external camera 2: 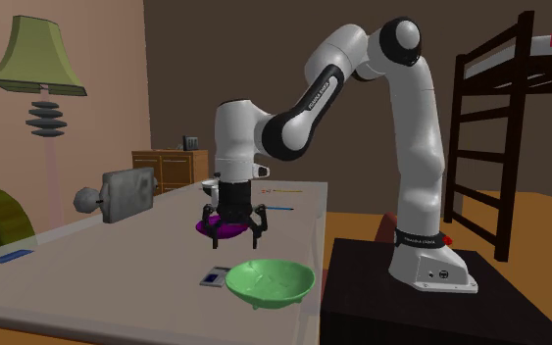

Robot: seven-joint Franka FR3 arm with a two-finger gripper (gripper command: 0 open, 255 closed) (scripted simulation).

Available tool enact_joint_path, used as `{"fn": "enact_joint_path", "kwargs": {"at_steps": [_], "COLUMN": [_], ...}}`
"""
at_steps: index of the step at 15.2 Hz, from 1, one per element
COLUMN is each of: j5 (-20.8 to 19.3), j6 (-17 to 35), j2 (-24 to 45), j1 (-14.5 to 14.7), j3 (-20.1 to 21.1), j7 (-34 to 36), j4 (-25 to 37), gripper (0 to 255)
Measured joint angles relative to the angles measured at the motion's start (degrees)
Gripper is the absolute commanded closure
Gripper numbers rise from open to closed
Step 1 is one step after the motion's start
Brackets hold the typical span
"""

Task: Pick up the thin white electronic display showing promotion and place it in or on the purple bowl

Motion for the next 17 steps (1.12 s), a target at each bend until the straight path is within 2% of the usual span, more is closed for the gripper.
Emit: {"fn": "enact_joint_path", "kwargs": {"at_steps": [2, 5, 11, 17], "j5": [-4.73, -8.68, -12.74, -13.28], "j6": [-0.03, 0.82, 3.87, 4.21], "j2": [5.38, 10.21, 14.33, 14.96], "j1": [2.77, 5.4, 7.77, 8.15], "j3": [-2.52, -5.56, -8.47, -8.86], "j7": [7.26, 12.55, 15.78, 16.14], "j4": [4.09, 7.15, 7.53, 7.66], "gripper": [0, 0, 0, 0]}}
